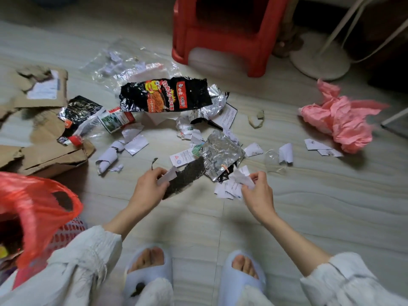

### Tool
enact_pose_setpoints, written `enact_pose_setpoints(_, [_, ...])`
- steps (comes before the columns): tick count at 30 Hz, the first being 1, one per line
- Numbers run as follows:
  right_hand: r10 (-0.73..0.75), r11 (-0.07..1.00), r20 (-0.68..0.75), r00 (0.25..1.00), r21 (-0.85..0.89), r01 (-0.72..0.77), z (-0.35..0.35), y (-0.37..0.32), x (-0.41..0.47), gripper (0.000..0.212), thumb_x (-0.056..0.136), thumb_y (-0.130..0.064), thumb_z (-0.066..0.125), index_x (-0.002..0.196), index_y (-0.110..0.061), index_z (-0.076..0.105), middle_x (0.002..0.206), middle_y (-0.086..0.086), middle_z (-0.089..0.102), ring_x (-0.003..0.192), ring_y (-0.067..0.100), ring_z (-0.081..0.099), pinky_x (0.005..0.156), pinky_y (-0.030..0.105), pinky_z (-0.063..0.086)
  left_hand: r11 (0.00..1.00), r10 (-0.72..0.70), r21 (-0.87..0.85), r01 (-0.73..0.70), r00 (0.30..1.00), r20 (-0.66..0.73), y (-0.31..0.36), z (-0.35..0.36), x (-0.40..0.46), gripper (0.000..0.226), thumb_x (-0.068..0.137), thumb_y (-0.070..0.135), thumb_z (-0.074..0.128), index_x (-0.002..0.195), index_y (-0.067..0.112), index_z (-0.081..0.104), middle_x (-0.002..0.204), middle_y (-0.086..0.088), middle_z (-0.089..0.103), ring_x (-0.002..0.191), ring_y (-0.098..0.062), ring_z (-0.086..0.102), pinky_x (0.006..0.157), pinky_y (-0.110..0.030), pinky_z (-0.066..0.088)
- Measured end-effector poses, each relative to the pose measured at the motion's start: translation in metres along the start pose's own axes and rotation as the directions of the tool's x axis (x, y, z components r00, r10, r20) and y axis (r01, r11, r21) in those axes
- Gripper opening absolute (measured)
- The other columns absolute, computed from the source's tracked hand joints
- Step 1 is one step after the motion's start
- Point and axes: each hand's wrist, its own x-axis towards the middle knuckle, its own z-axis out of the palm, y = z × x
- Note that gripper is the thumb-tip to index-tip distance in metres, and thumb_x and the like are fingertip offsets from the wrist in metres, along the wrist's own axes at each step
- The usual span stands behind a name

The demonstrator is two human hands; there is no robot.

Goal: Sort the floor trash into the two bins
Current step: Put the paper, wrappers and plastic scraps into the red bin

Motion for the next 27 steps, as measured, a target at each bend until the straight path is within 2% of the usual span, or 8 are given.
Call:
enact_pose_setpoints(3, [-0.067,0.985,0.018,0.998,0.162,0.063,-0.016,-0.046,-0.027,0.027,0.086,-0.007,0.052,0.111,-0.009,0.044,0.096,0.003,0.053,0.093,0.028,0.052,0.070,0.030,0.036,0.998,0.054,-0.035,-0.057,0.996,-0.069,0.013,-0.036,-0.026,0.025,0.085,0.007,0.058,0.109,0.010,0.060,0.107,-0.010,0.061,0.098,-0.027,0.054,0.076,-0.030,0.039])
enact_pose_setpoints(7, [-0.189,0.955,0.184,0.965,0.262,0.137,-0.034,-0.117,-0.062,0.041,0.083,-0.004,0.054,0.121,-0.013,0.042,0.117,0.006,0.051,0.098,0.024,0.054,0.073,0.034,0.046,0.978,0.110,-0.146,-0.150,0.962,-0.250,0.022,-0.106,-0.067,0.030,0.083,0.007,0.060,0.112,0.015,0.057,0.096,-0.003,0.058,0.083,-0.025,0.057,0.072,-0.034,0.049])
enact_pose_setpoints(12, [-0.395,0.916,0.523,0.755,0.157,0.370,-0.034,-0.231,-0.127,0.048,0.083,0.002,0.059,0.129,-0.004,0.046,0.121,0.005,0.049,0.101,0.016,0.046,0.066,0.018,0.041,0.965,0.024,-0.211,-0.158,0.850,-0.527,-0.013,-0.196,-0.132,0.053,0.079,0.001,0.062,0.126,0.020,0.048,0.082,0.001,0.052,0.080,-0.024,0.052,0.063,-0.028,0.032])
enact_pose_setpoints(15, [-0.460,0.881,0.581,0.671,0.203,0.428,-0.006,-0.283,-0.174,0.046,0.082,0.008,0.056,0.126,-0.002,0.049,0.108,0.007,0.050,0.092,0.018,0.050,0.068,0.023,0.048,0.957,-0.088,-0.271,-0.104,0.786,-0.612,-0.048,-0.229,-0.169,0.068,0.081,0.003,0.061,0.139,0.026,0.033,0.085,0.004,0.053,0.077,-0.024,0.052,0.068,-0.028,0.037])
enact_pose_setpoints(19, [-0.548,0.835,0.526,0.650,0.303,0.459,0.055,-0.307,-0.226,0.040,0.081,0.008,0.054,0.120,-0.005,0.055,0.102,0.005,0.057,0.096,0.021,0.059,0.079,0.033,0.054,0.928,-0.215,-0.370,-0.047,0.744,-0.632,-0.094,-0.250,-0.213,0.078,0.083,0.002,0.060,0.145,0.027,0.020,0.090,0.009,0.053,0.079,-0.017,0.053,0.073,-0.026,0.037])
enact_pose_setpoints(23, [-0.533,0.845,0.542,0.650,0.293,0.448,0.086,-0.296,-0.231,0.036,0.081,0.006,0.056,0.116,-0.003,0.057,0.106,0.009,0.059,0.100,0.027,0.060,0.084,0.038,0.054,0.909,-0.333,-0.410,0.080,0.730,-0.596,-0.133,-0.245,-0.230,0.063,0.077,0.000,0.065,0.134,0.012,0.039,0.090,-0.006,0.053,0.085,-0.027,0.052,0.071,-0.027,0.036])
enact_pose_setpoints(25, [-0.513,0.855,0.568,0.643,0.277,0.438,0.089,-0.290,-0.226,0.039,0.081,0.005,0.058,0.119,-0.003,0.055,0.114,0.013,0.059,0.097,0.027,0.060,0.069,0.027,0.056,0.890,-0.389,-0.436,0.135,0.724,-0.569,-0.150,-0.237,-0.230,0.064,0.076,0.001,0.069,0.133,0.007,0.041,0.102,-0.012,0.056,0.093,-0.030,0.053,0.080,-0.033,0.040])
enact_pose_setpoints(27, [-0.497,0.863,0.629,0.598,0.290,0.413,0.088,-0.288,-0.227,0.046,0.085,0.001,0.059,0.128,-0.003,0.047,0.124,0.017,0.055,0.093,0.024,0.058,0.058,0.018,0.054,0.862,-0.438,-0.462,0.205,0.760,-0.480,-0.159,-0.231,-0.231,0.074,0.079,0.009,0.070,0.141,0.004,0.029,0.134,-0.019,0.047,0.118,-0.030,0.049,0.100,-0.037,0.037])
